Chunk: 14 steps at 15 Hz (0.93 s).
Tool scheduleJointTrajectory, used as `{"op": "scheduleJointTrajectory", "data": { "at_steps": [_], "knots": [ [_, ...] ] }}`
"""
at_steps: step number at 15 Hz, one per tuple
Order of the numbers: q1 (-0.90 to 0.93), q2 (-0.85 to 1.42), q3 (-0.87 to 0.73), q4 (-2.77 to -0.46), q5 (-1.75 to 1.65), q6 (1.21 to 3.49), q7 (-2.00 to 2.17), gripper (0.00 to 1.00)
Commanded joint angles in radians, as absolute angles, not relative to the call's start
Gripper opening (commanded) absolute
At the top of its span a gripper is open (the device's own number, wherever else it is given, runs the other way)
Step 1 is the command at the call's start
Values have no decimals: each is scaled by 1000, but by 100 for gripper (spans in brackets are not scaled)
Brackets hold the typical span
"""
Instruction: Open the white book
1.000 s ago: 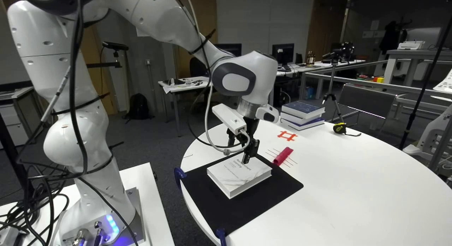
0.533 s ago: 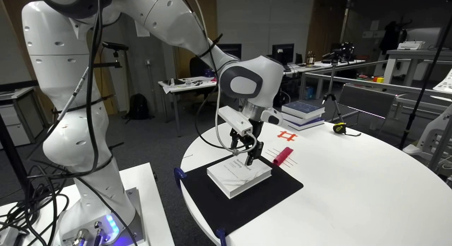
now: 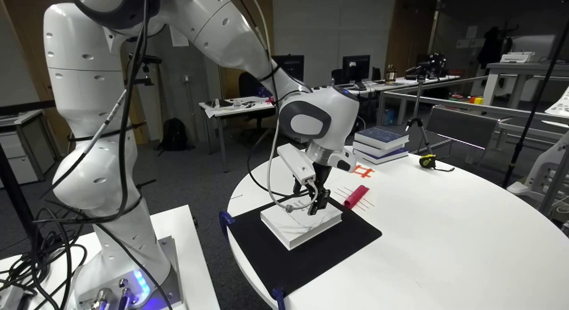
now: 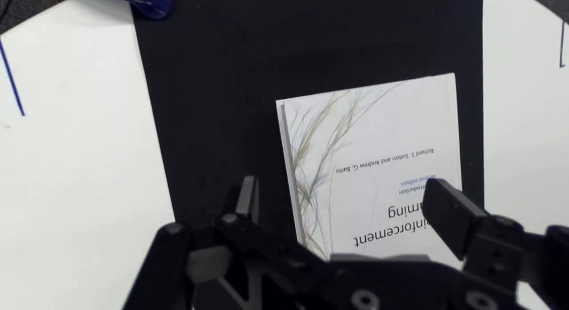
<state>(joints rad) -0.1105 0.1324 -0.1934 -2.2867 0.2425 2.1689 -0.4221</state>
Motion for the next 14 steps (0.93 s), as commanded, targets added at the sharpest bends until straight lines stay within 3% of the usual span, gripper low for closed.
{"op": "scheduleJointTrajectory", "data": {
  "at_steps": [1, 14],
  "knots": [
    [-153, 249, -153, -2215, 301, 2212, -447, 100],
    [-230, 506, -27, -2003, 256, 2173, -555, 100]
  ]
}}
